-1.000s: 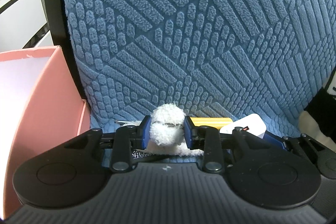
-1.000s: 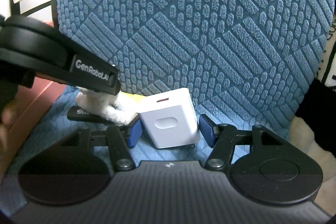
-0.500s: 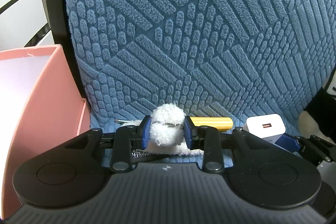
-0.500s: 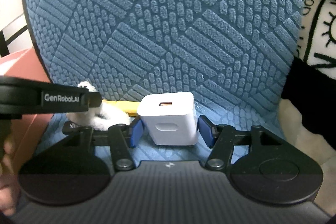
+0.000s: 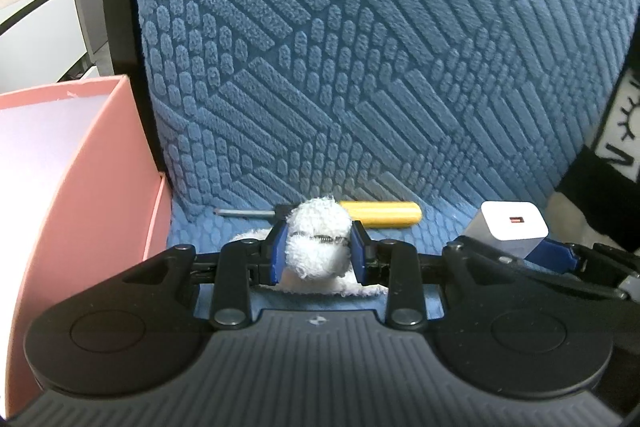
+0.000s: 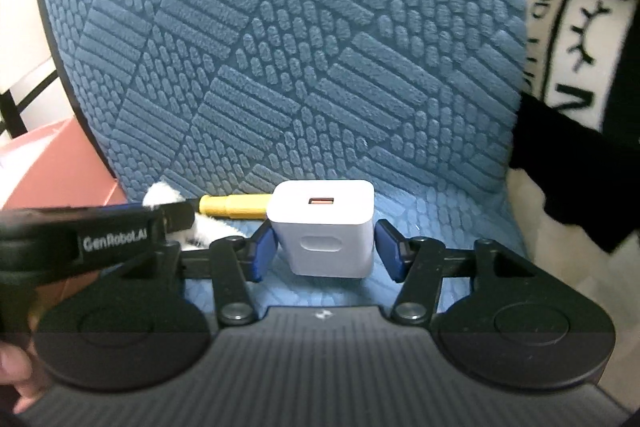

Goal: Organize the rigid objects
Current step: 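Lift the hair clip with the left tool while the right tool lifts the USB charger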

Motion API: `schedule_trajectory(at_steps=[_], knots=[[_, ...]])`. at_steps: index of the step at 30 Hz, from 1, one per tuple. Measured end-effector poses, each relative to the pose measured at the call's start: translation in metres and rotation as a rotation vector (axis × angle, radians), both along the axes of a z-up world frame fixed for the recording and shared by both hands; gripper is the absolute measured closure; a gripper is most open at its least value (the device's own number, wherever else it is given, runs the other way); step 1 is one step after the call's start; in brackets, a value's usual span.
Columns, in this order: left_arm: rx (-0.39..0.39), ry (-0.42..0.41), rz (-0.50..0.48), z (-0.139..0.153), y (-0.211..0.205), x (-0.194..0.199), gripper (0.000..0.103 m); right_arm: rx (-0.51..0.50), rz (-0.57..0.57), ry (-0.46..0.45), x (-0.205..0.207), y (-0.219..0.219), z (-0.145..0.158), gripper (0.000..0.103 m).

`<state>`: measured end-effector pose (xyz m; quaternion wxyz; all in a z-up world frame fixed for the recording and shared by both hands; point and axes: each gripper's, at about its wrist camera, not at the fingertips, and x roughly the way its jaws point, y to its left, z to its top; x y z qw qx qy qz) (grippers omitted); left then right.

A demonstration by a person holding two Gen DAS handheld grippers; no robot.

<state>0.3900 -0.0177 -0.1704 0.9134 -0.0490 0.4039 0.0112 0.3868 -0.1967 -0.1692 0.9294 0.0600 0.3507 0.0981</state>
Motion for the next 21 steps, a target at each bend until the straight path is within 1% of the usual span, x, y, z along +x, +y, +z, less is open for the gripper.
schedule_trajectory(at_steps=[5,8,11,13,15,18,21], knots=[[-0.011,0.005,-0.013,0.001,-0.007,-0.017,0.066,0.027,-0.048,0.04,-0.028,-0.015,0.001,0.047],[-0.018,0.006,-0.023,0.003,-0.008,-0.03,0.066,0.042,-0.064,0.049,-0.05,-0.022,0.005,0.047],[-0.025,0.011,-0.026,0.004,0.002,-0.041,0.066,0.046,-0.077,0.052,-0.068,-0.027,0.008,0.047],[-0.035,0.021,-0.023,0.003,0.001,-0.048,0.066,0.052,-0.084,0.055,-0.086,-0.027,0.012,0.047],[-0.035,0.024,-0.031,0.003,-0.002,-0.053,0.066,0.062,-0.093,0.07,-0.093,-0.022,0.012,0.047],[-0.024,0.017,-0.039,0.005,-0.005,-0.063,0.066,0.05,-0.096,0.071,-0.111,-0.019,0.016,0.047],[-0.032,0.024,-0.037,0.005,-0.003,-0.075,0.066,0.066,-0.099,0.085,-0.125,-0.017,0.018,0.048]])
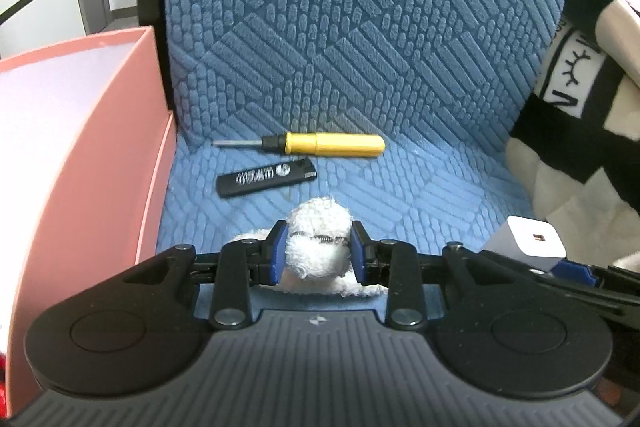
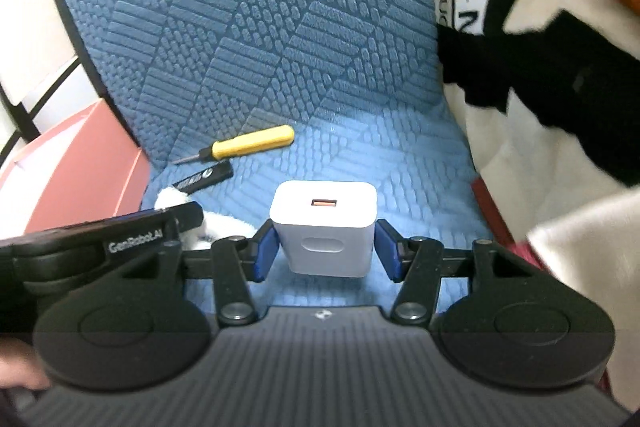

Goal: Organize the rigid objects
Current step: 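Lift the hair clip with the left tool while the right tool lifts the USB charger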

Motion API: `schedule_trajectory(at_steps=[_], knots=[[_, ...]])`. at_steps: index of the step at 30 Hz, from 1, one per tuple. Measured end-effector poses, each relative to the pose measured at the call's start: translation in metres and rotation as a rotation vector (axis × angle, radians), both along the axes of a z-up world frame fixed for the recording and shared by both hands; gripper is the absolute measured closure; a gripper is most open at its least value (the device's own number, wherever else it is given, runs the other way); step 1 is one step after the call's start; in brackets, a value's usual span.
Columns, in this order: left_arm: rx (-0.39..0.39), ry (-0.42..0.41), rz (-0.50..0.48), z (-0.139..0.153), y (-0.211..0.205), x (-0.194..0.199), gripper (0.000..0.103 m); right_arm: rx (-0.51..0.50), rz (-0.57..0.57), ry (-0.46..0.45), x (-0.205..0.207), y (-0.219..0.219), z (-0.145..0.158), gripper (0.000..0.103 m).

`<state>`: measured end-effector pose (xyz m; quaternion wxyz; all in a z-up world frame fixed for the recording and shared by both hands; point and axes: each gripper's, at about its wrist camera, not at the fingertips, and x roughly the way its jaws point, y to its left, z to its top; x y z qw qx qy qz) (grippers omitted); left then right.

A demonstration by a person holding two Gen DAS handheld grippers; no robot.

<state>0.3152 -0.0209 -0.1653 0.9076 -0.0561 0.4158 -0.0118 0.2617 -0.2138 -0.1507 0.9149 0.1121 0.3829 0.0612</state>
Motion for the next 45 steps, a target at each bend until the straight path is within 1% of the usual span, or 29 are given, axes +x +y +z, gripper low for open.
schedule_trajectory(at_steps=[1,4,9,16,19,24,29,35,41,45], knots=[[-0.003,0.004,-0.001,0.0,0.0,-0.004,0.066,-0.006,-0.001,-0.003,0.0,0.006,-0.002,0.048],[-0.007,0.011,-0.012,-0.001,-0.002,-0.018,0.066,-0.014,-0.001,-0.007,-0.019,0.008,0.005,0.048],[-0.001,0.022,-0.041,-0.002,-0.008,-0.046,0.066,-0.006,0.005,0.015,-0.047,0.014,0.01,0.048],[0.005,0.036,-0.063,-0.002,-0.012,-0.083,0.066,0.019,-0.014,0.092,-0.089,0.005,0.008,0.048],[-0.005,0.042,-0.059,-0.002,-0.009,-0.094,0.066,0.023,-0.016,0.113,-0.098,0.002,0.006,0.048],[-0.002,0.04,-0.055,-0.002,-0.007,-0.097,0.066,0.019,-0.027,0.137,-0.09,0.002,-0.007,0.048],[-0.006,0.037,-0.056,-0.002,-0.006,-0.094,0.066,0.007,-0.032,0.125,-0.07,0.001,-0.014,0.049],[-0.017,0.037,-0.058,-0.003,-0.004,-0.089,0.066,0.02,-0.05,0.147,-0.047,-0.005,-0.031,0.05],[-0.022,0.034,-0.054,-0.004,-0.005,-0.087,0.066,0.028,-0.056,0.133,-0.047,-0.007,-0.033,0.05],[-0.029,0.033,-0.044,-0.004,-0.004,-0.086,0.066,0.026,-0.057,0.113,-0.055,-0.006,-0.029,0.046]])
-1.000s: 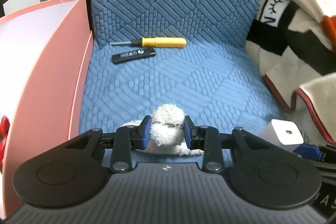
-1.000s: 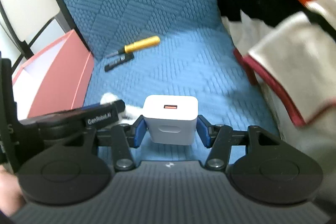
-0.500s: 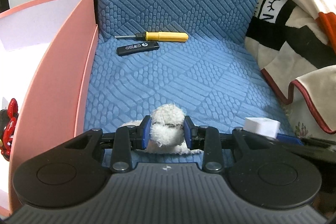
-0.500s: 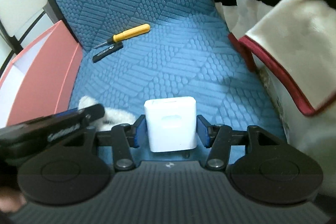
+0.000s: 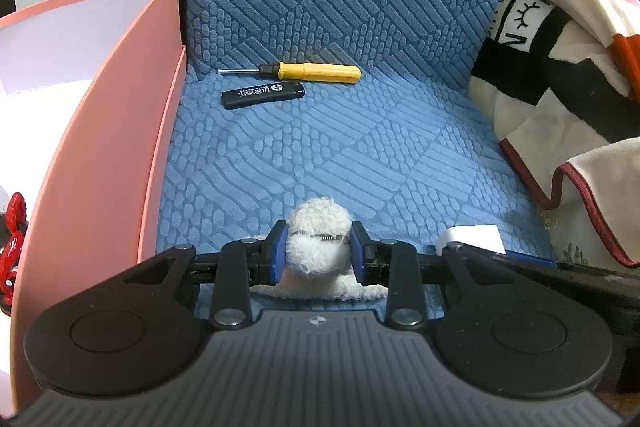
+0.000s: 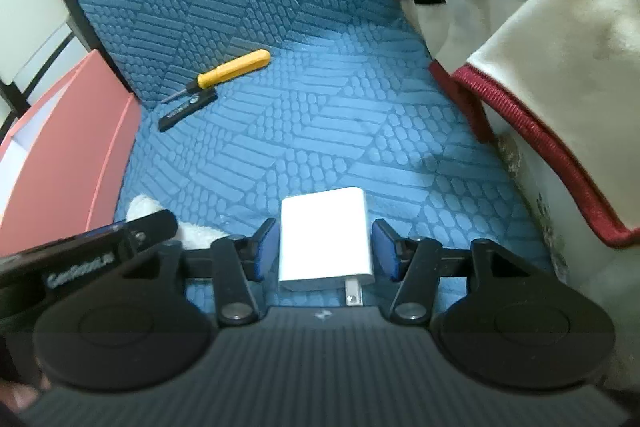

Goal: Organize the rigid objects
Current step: 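Lift the hair clip with the left tool while the right tool lifts the USB charger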

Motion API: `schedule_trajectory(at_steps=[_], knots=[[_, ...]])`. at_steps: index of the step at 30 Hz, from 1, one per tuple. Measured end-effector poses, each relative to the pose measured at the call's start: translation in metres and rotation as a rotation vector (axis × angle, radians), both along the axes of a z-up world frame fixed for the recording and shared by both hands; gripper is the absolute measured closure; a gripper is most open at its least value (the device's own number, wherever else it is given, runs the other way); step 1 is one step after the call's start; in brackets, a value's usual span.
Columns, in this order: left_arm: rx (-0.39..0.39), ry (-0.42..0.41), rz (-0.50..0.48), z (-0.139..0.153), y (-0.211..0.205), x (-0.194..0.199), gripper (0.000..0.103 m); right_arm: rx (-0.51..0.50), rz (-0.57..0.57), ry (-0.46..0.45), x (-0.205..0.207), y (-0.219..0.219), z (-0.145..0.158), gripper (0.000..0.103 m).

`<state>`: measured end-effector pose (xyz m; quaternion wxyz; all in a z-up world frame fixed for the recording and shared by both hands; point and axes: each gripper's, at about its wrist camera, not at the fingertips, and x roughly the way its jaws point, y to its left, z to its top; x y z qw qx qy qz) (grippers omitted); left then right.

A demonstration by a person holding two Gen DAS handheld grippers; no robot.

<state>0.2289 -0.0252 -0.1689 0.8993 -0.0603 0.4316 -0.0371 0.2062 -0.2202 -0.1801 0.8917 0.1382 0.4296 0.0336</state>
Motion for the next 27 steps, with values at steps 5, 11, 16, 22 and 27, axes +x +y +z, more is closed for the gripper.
schedule_trajectory(at_steps=[5,11,16,22,27], knots=[[-0.008,-0.008,0.013,0.002,0.002,-0.001,0.066,-0.064,0.043,-0.002,-0.004,0.011,-0.001,0.045],[0.001,-0.021,0.023,0.003,0.004,-0.002,0.066,-0.149,0.07,0.008,0.001,0.021,-0.01,0.048],[0.011,-0.024,0.021,0.005,0.004,-0.006,0.066,-0.155,0.07,0.012,0.001,0.022,-0.008,0.049],[0.015,-0.004,0.01,0.006,0.003,-0.014,0.066,-0.124,0.056,0.001,-0.011,0.018,0.005,0.049],[-0.009,0.035,0.002,0.01,0.002,-0.029,0.066,-0.092,0.058,-0.001,-0.023,0.012,0.021,0.049]])
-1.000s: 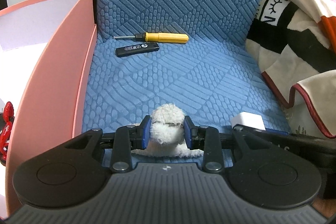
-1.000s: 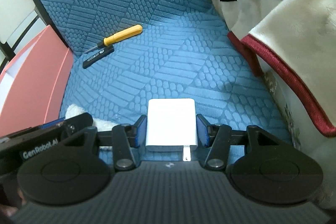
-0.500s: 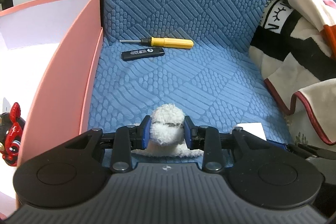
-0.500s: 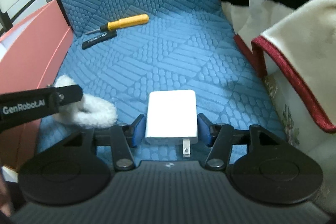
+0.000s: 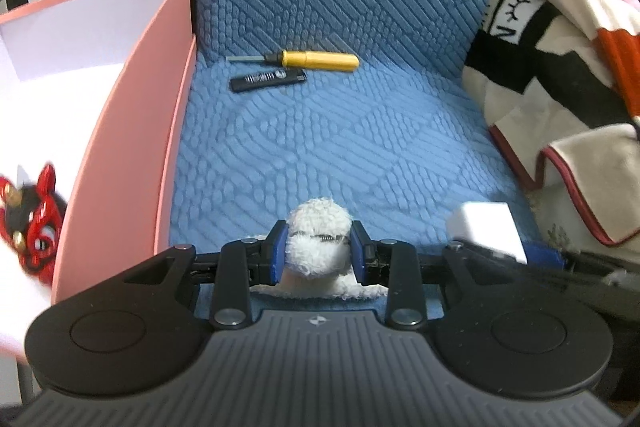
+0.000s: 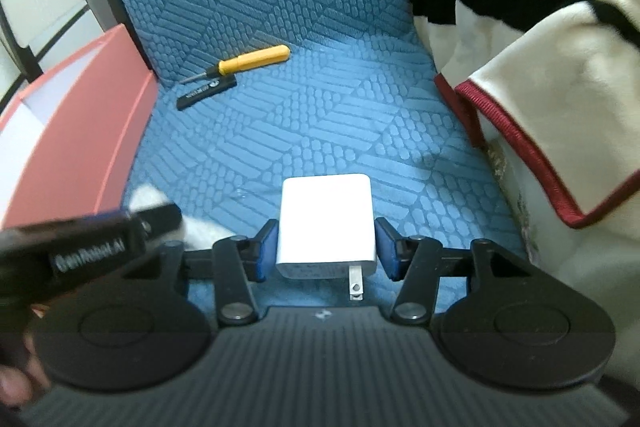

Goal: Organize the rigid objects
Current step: 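Lift the hair clip with the left tool while the right tool lifts the USB charger, then carry the hair clip and USB charger over the pink box with both tools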

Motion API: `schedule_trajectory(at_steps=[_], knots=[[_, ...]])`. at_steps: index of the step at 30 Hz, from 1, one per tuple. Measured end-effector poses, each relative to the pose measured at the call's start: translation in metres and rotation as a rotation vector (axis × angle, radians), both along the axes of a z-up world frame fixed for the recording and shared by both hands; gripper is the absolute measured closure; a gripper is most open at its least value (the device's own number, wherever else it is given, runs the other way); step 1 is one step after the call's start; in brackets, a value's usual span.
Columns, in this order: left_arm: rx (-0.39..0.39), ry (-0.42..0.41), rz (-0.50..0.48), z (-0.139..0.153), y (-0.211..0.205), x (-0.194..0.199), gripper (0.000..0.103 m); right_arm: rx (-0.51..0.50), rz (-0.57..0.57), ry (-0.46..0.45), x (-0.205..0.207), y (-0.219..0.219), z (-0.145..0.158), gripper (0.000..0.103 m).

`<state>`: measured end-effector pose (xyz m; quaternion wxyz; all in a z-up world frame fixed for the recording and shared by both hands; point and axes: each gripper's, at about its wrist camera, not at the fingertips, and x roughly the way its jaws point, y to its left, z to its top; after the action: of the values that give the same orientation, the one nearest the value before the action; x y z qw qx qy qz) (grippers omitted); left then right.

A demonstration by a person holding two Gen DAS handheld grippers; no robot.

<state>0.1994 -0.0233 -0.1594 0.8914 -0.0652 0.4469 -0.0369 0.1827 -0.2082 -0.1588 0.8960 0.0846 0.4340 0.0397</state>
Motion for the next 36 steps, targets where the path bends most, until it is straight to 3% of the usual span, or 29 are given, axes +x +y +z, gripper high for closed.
schedule_trajectory(at_steps=[6,22,36], knots=[[-0.017,0.023,-0.007,0.014,-0.006,-0.026,0.066,0.033,0.015,-0.002,-0.021,-0.006,0.025,0.049],[-0.021,-0.007,-0.006,0.091,0.008,-0.071,0.066,0.094,0.066,-0.023,-0.063,0.0,0.096,0.049],[-0.047,-0.051,0.068,0.148,0.055,-0.081,0.066,0.085,0.153,-0.087,-0.054,0.035,0.155,0.049]])
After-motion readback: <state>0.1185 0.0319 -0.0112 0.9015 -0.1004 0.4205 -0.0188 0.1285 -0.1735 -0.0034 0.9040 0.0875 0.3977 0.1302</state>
